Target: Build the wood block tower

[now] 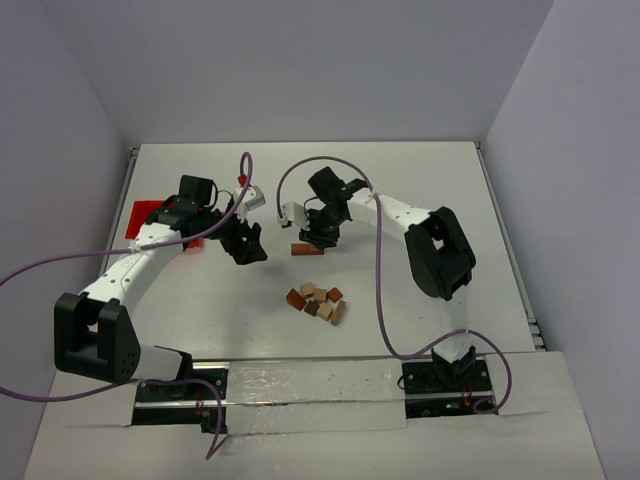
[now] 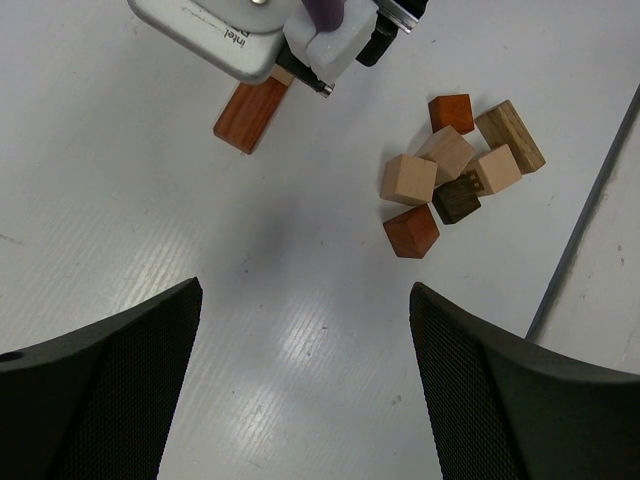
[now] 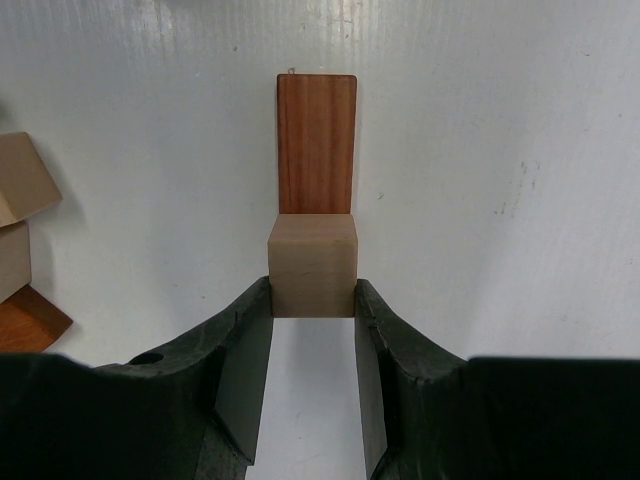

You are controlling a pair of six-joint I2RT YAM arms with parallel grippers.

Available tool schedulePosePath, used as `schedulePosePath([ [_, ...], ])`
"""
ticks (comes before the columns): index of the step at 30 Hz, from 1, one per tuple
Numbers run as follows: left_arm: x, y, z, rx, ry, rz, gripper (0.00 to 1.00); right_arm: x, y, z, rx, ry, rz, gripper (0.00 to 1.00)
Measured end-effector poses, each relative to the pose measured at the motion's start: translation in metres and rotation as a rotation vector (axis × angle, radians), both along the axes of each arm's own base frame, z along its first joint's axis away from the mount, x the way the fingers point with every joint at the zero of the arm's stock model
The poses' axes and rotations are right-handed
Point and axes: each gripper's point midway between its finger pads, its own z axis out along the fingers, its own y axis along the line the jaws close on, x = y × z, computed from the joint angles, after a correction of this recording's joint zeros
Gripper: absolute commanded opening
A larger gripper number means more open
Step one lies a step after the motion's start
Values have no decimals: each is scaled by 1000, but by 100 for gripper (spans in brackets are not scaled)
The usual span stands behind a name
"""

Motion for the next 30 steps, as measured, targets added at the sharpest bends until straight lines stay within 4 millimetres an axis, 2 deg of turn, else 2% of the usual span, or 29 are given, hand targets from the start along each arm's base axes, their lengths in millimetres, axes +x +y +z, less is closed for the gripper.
schedulePosePath([
  [7, 0, 0, -2, 2, 6, 0, 90, 0, 0, -4, -6, 7, 1, 26],
  [21, 1, 1, -2, 2, 7, 4, 90, 0, 0, -4, -3, 2, 2, 29],
  [30, 1, 1, -2, 2, 8, 5, 90, 2, 1, -3, 1, -4, 4, 36],
])
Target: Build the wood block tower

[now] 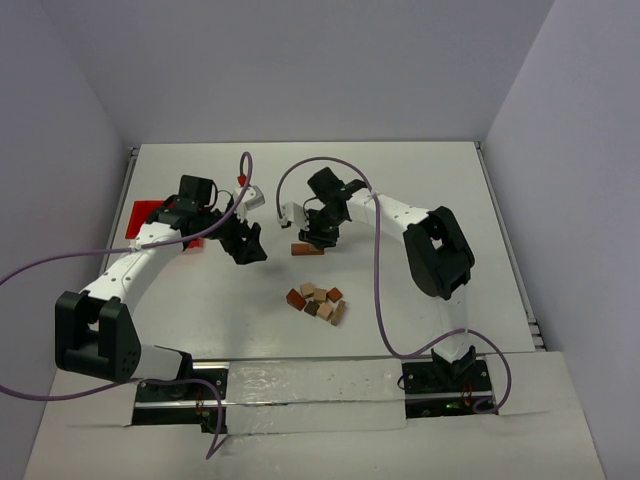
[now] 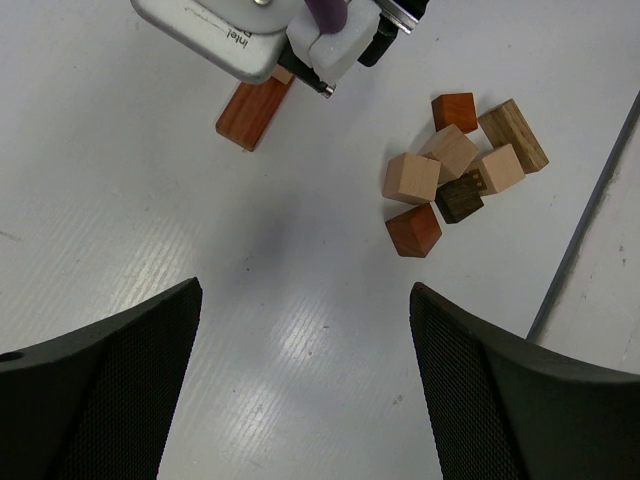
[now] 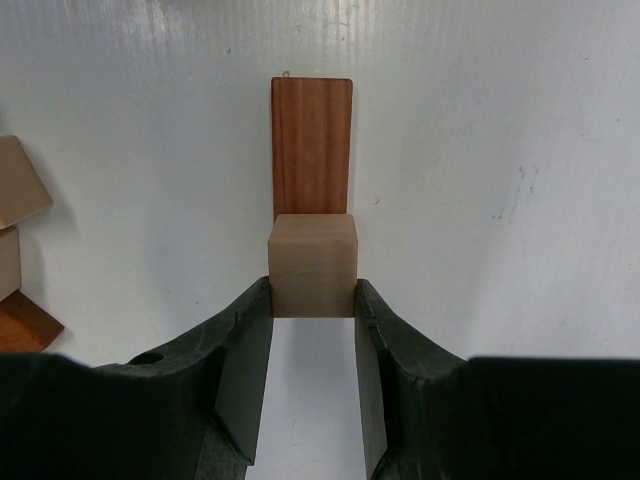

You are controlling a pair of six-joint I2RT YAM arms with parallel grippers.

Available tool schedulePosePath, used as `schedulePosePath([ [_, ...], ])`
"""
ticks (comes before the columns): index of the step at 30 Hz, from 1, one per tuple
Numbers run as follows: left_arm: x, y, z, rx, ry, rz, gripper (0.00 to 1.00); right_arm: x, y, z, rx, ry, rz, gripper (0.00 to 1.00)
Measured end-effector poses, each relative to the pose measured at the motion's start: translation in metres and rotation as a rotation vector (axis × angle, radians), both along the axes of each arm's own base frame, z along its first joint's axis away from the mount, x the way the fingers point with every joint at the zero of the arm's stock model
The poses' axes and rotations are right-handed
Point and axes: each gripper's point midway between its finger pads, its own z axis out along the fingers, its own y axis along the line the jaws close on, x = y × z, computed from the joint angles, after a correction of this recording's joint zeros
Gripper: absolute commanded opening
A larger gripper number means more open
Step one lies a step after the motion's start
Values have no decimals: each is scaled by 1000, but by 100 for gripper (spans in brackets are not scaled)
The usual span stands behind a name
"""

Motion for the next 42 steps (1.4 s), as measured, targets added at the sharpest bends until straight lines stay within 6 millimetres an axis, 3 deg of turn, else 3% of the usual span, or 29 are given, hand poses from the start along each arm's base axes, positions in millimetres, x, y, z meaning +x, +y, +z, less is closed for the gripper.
schedulePosePath([
  [14, 0, 0, 0, 0, 0, 1, 90, 1, 1, -3, 0, -1, -1, 44],
  [17, 0, 0, 0, 0, 0, 1, 91, 1, 1, -3, 0, -1, 0, 52],
  [22, 0, 0, -1, 1, 3, 1, 93, 1, 0, -6, -7, 2, 1, 88],
  [24, 0, 0, -1, 1, 4, 1, 94, 1, 0, -7, -8, 3, 3, 89],
  [26, 0, 0, -1, 1, 4, 2, 99, 1, 0, -7, -6, 4, 5, 99],
  [31, 3, 3, 2, -8, 7, 13, 99, -8, -1, -4, -8, 44, 10, 100],
  [35, 11, 5, 16, -37, -19, 20, 99, -13, 0, 27, 26, 38, 11, 100],
  [38, 12, 4, 26, -58, -49, 0, 96, -13, 3, 79, 104, -16, 5, 100],
  [42, 7, 2, 40, -75, -122, -56, 91, -17, -7, 166, 263, -119, -34, 100],
])
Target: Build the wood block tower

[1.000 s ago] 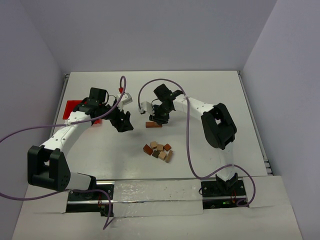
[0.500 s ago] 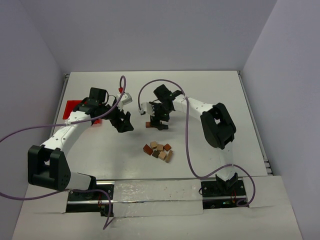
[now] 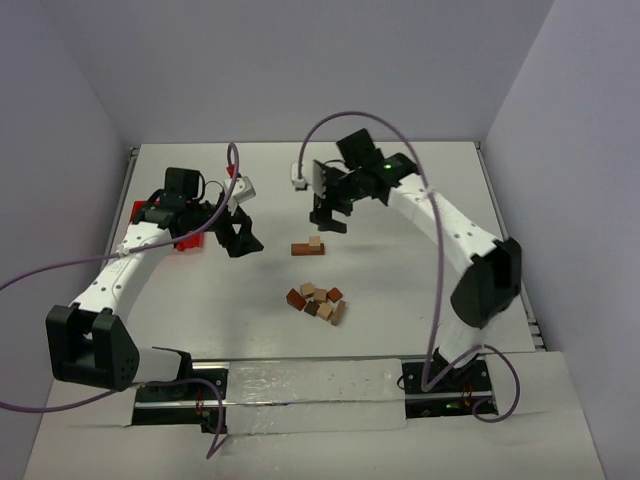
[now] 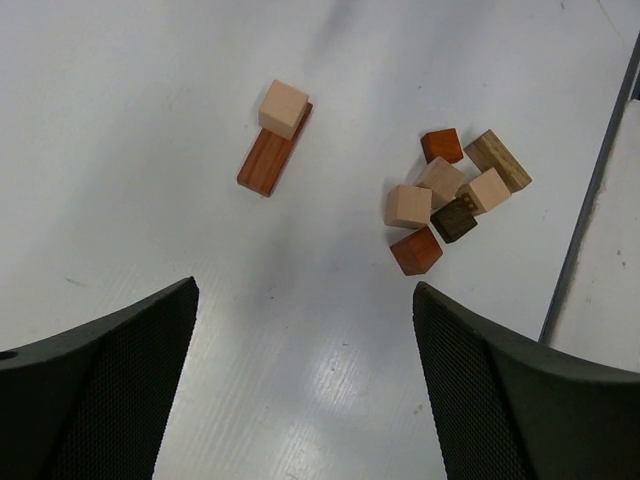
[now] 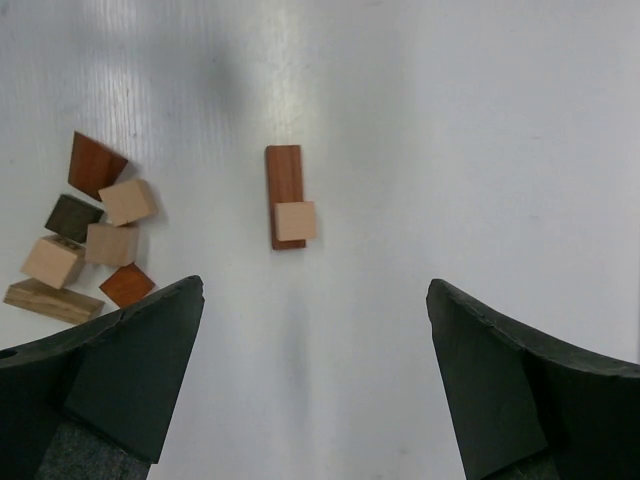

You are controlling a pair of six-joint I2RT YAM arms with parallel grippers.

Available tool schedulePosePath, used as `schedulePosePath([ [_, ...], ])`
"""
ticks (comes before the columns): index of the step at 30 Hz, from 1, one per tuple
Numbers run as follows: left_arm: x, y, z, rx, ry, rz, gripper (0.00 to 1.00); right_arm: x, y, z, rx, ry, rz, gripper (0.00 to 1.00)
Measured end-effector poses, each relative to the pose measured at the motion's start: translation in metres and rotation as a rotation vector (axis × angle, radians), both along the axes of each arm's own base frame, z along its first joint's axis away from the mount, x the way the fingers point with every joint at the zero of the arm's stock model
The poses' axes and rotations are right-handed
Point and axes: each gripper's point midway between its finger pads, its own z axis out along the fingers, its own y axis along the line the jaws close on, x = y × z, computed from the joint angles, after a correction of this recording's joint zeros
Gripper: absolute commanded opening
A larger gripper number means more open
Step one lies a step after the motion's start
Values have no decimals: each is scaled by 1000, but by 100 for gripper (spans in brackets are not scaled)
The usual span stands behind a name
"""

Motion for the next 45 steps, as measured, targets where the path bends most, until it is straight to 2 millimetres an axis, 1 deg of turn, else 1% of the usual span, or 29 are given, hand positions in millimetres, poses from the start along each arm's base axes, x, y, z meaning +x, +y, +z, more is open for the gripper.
schedulePosePath([
  [1, -2, -1, 3, -2, -18, -19, 90, -3, -9, 23, 45, -25, -21, 100],
  [3, -5, -3, 10, -2, -65, -77, 90, -6, -27, 59, 124, -74, -64, 100],
  [4, -6, -6, 13, 4, -92, -110, 90, -10, -40, 70, 156, -86, -96, 100],
  [5, -8, -10, 16, 11, -111, -140, 89, -16, -55, 77, 183, -85, -132, 100],
  [6, -9, -15, 19, 16, -131, -172, 88, -23, -69, 78, 203, -74, -167, 100],
  [9, -12, -36, 25, 26, -170, -255, 84, -42, -98, 62, 225, -11, -256, 100],
  [10, -14, -42, 23, 41, -171, -265, 83, -45, -101, 56, 243, 2, -279, 100],
  [11, -14, -49, 18, 65, -173, -261, 82, -52, -105, 43, 250, 28, -301, 100],
  [12, -18, -61, 11, 88, -175, -272, 81, -63, -111, 25, 250, 75, -335, 100],
  [14, -34, -83, -7, 131, -160, -305, 80, -82, -127, -4, 241, 154, -415, 100],
  [15, -46, -93, -19, 157, -139, -320, 79, -87, -133, -11, 244, 172, -453, 100],
  [17, -65, -104, -44, 215, -91, -335, 78, -94, -142, -19, 262, 186, -517, 100],
  [19, -78, -106, -69, 284, -41, -323, 76, -94, -149, -18, 294, 171, -564, 100],
  [21, -83, -102, -89, 344, -3, -291, 75, -92, -155, -15, 327, 148, -603, 100],
  [24, -84, -98, -106, 405, 24, -249, 72, -88, -164, -16, 355, 130, -654, 100],
  [27, -80, -98, -113, 437, 15, -214, 70, -83, -170, -22, 362, 140, -687, 100],
  [31, -76, -99, -128, 477, 29, -188, 67, -80, -172, -31, 360, 165, -704, 100],
  [34, -74, -98, -141, 508, 57, -175, 65, -78, -172, -32, 361, 168, -707, 100],
  [37, -73, -98, -149, 527, 75, -169, 63, -76, -172, -31, 369, 161, -707, 100],
  [40, -71, -100, -152, 532, 78, -166, 63, -75, -172, -30, 373, 157, -708, 100],
  [45, -69, -104, -150, 525, 76, -162, 61, -73, -173, -29, 377, 152, -710, 100],
])
